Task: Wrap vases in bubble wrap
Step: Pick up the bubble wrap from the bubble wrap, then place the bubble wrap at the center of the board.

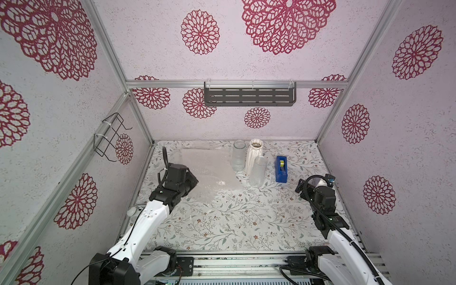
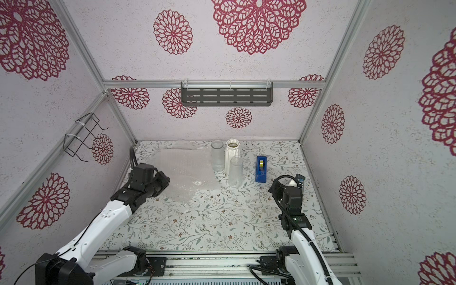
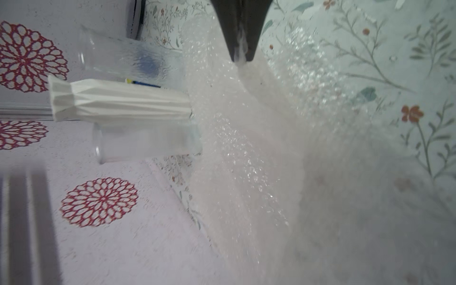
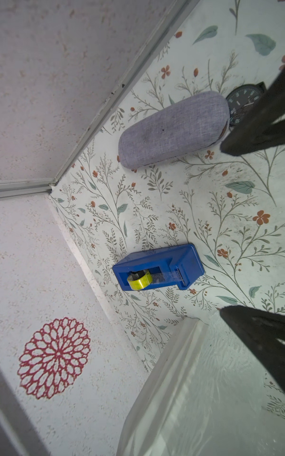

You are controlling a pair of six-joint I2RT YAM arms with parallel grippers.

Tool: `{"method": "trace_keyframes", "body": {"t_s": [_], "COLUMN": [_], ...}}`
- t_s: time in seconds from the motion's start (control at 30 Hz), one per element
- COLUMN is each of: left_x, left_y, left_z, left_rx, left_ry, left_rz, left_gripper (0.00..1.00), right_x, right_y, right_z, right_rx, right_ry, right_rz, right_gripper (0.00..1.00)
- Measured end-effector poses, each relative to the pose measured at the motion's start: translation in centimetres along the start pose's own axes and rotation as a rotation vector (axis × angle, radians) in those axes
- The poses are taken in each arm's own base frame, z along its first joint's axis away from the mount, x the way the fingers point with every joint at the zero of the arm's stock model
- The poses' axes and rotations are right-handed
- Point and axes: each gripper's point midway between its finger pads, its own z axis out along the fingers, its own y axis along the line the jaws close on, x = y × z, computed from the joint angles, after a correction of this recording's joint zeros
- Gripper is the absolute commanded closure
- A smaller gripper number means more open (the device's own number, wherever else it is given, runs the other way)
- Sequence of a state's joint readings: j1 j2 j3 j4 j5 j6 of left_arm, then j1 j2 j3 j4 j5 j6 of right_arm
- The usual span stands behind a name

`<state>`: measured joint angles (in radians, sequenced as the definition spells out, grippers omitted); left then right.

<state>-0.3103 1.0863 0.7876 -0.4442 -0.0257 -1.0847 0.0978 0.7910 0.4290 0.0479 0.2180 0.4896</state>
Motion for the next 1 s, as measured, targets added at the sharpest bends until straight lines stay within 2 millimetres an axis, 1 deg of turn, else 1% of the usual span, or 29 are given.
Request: {"method": "trace_keyframes", "body": {"t_s": [0.1,0.17,0.2,0.23,0.3,0.33,0.37,0.4,0.43,0.5,0.53,0.6,0.63,0.7,0.73,0.8,0.9,1.0], "left_x": [4.1,5.7,6.3,6.7,7.2,7.4,7.4,7.3,7.1,6.2,5.6,3.6,2.8,0.7,-0.1,-1.5,-2.2,-2.3], "left_y": [1.7,2.3,2.7,3.0,3.8,4.5,5.2,6.1,6.8,7.7,7.6,6.4,5.8,4.7,4.6,5.3,7.2,8.8], "left_z": [-0.4,-1.0,-1.4,-1.8,-2.4,-2.6,-2.8,-3.1,-3.3,-4.1,-4.5,-5.2,-5.1,-4.2,-3.3,-1.0,3.0,5.6], "left_rx": [-0.03,-0.033,-0.04,-0.045,-0.058,-0.075,-0.098,-0.132,-0.161,-0.219,-0.234,-0.238,-0.23,-0.213,-0.217,-0.257,-0.353,-0.414], "left_ry": [0.072,0.096,0.104,0.105,0.1,0.095,0.09,0.08,0.07,0.036,0.017,-0.039,-0.055,-0.091,-0.099,-0.091,-0.021,0.031], "left_rz": [-0.007,-0.009,-0.008,-0.005,-0.003,0.001,0.003,0.006,0.019,0.05,0.069,0.105,0.114,0.117,0.109,0.095,0.092,0.098], "left_gripper": [1.0,1.0,0.88,0.72,0.46,0.36,0.29,0.17,0.11,0.03,0.01,0.02,0.02,0.02,0.02,0.0,0.0,0.01], "right_x": [0.0,0.2,0.5,0.8,1.8,2.4,2.9,3.4,3.9,5.0,5.5,6.5,6.9,8.0,8.6,9.9,11.9,14.0], "right_y": [1.6,3.0,3.8,4.6,5.9,6.6,7.0,7.5,7.9,8.7,9.1,10.0,10.6,12.4,13.3,15.2,17.9,20.0], "right_z": [0.3,0.4,0.3,0.3,0.1,0.0,-0.1,-0.1,-0.2,-0.2,-0.3,-0.4,-0.4,-0.7,-0.8,-0.7,0.1,0.6], "right_rx": [-0.037,-0.069,-0.088,-0.105,-0.134,-0.148,-0.157,-0.165,-0.173,-0.187,-0.195,-0.214,-0.227,-0.262,-0.277,-0.295,-0.299,-0.299], "right_ry": [0.024,0.04,0.051,0.06,0.08,0.094,0.104,0.114,0.124,0.145,0.155,0.173,0.179,0.187,0.193,0.212,0.252,0.282], "right_rz": [-0.015,-0.032,-0.044,-0.057,-0.085,-0.101,-0.113,-0.126,-0.137,-0.165,-0.177,-0.203,-0.218,-0.258,-0.281,-0.321,-0.381,-0.436], "right_gripper": [0.03,0.03,0.03,0.04,0.04,0.04,0.04,0.04,0.05,0.05,0.05,0.05,0.05,0.05,0.05,0.05,0.05,0.05]}}
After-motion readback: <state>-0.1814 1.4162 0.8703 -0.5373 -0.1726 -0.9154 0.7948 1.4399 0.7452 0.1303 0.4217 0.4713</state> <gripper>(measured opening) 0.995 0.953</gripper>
